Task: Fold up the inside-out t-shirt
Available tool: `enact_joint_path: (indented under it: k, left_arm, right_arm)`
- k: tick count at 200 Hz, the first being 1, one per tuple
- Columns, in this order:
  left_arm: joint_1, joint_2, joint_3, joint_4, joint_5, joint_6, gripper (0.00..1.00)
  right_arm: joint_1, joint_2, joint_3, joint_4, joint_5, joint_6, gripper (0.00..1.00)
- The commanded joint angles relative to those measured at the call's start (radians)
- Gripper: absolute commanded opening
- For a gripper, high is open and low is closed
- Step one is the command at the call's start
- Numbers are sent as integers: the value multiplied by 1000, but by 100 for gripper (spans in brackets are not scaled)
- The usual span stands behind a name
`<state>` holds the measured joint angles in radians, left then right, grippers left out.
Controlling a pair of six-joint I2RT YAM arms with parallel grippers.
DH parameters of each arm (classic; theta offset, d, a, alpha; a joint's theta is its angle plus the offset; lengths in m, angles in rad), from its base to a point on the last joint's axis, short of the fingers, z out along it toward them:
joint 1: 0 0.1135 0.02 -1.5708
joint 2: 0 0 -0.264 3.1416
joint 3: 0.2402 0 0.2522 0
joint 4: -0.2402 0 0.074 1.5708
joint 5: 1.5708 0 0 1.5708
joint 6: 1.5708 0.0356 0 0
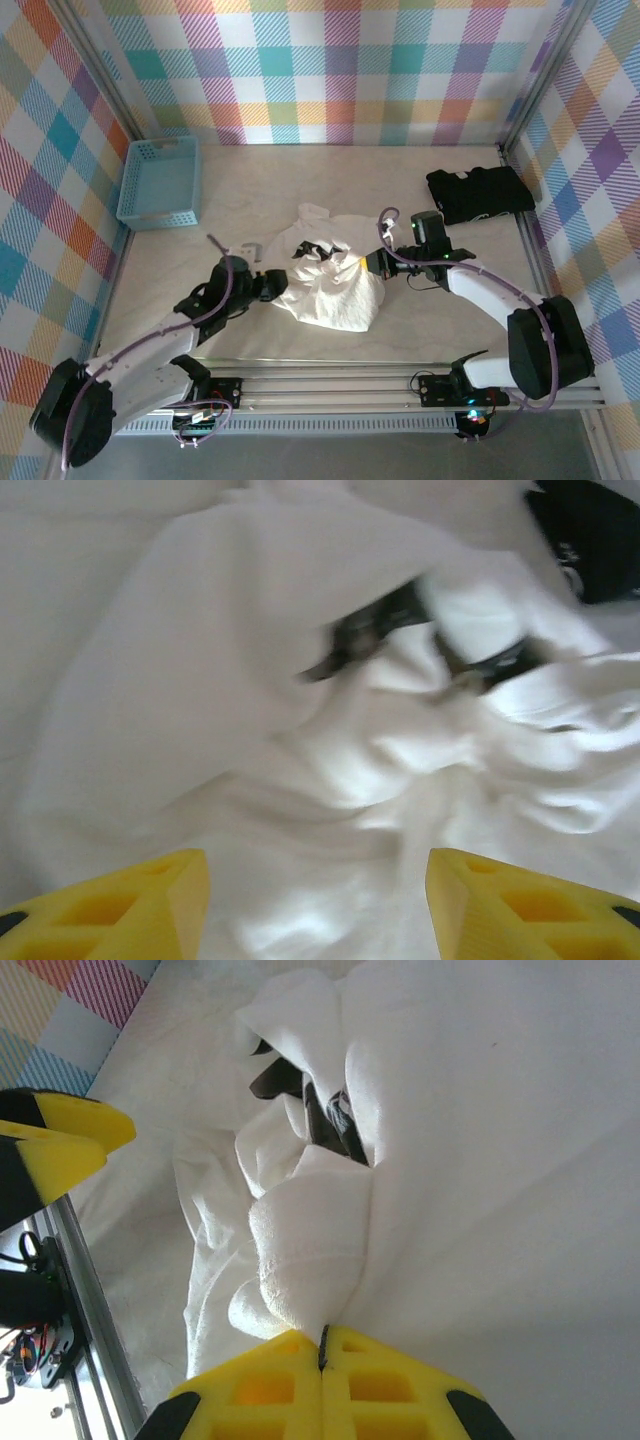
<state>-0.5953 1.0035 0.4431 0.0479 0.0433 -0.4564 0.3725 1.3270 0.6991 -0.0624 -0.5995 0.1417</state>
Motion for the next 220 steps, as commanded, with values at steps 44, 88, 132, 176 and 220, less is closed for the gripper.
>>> enact_joint_path:
  k: [44,88,132,176,220]
  left_arm:
    - [-100,515,347,-55,9,126,59]
    - [-97,648,445,-82,-35,144,25]
    - [-18,457,407,-48,54,142,0]
    - [95,100,347,-22,251,58,0]
    - [161,-30,287,68,337,-1,0]
  right_arm:
    - [2,-25,25,20,-22,-4,0]
    - [2,-56,49,-46,38,-40,0]
    - [-15,-153,107,-147,172,-64,0]
    - [-25,-242,227,-266,263,-116,0]
    - [-23,-271,194,-167,133,-116,0]
